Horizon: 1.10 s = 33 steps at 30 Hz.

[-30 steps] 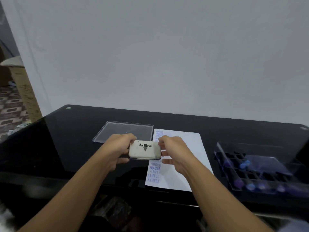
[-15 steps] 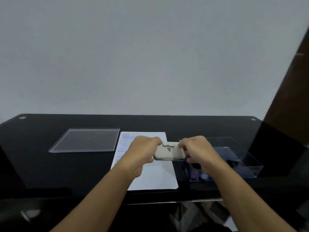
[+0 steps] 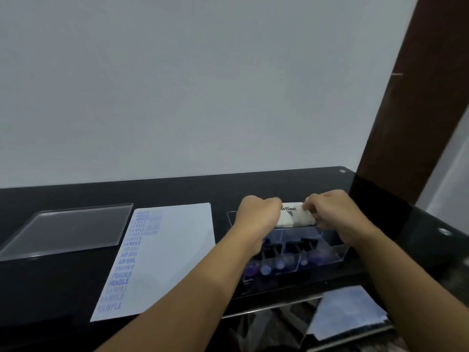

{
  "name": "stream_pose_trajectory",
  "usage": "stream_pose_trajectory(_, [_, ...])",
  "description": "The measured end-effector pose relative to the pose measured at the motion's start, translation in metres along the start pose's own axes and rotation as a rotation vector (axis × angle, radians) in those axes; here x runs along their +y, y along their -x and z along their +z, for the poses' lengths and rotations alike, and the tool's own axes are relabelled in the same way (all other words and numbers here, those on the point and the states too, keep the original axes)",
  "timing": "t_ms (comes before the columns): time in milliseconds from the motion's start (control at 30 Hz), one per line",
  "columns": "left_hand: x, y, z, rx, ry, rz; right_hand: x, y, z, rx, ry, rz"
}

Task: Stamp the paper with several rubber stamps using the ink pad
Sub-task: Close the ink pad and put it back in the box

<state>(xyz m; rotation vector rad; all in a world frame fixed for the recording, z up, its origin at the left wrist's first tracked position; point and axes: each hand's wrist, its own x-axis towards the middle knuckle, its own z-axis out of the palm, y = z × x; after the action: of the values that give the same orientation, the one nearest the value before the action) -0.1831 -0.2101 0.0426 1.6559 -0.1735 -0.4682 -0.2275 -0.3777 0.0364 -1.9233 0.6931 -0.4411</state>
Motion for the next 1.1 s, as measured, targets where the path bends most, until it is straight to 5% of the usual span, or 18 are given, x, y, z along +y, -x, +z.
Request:
stream_pose_trajectory(500, [0.000, -0.061, 0.060, 0.022, -0.004, -0.119, 0.013, -0.056, -0.009, 0.059, 0.342, -0.050])
stream_pose_trajectory(767, [0.007, -0.062, 0.064, -0.034, -0.267, -0.089, 0.019, -0.054, -0.002, -0.036, 0.484, -0.086])
stream_pose_trajectory(1100, [-0.003, -0.056, 0.061, -0.049, -0.284, -0.060, 0.036, -0.046, -0.003, -0.038, 0.473, -0.149])
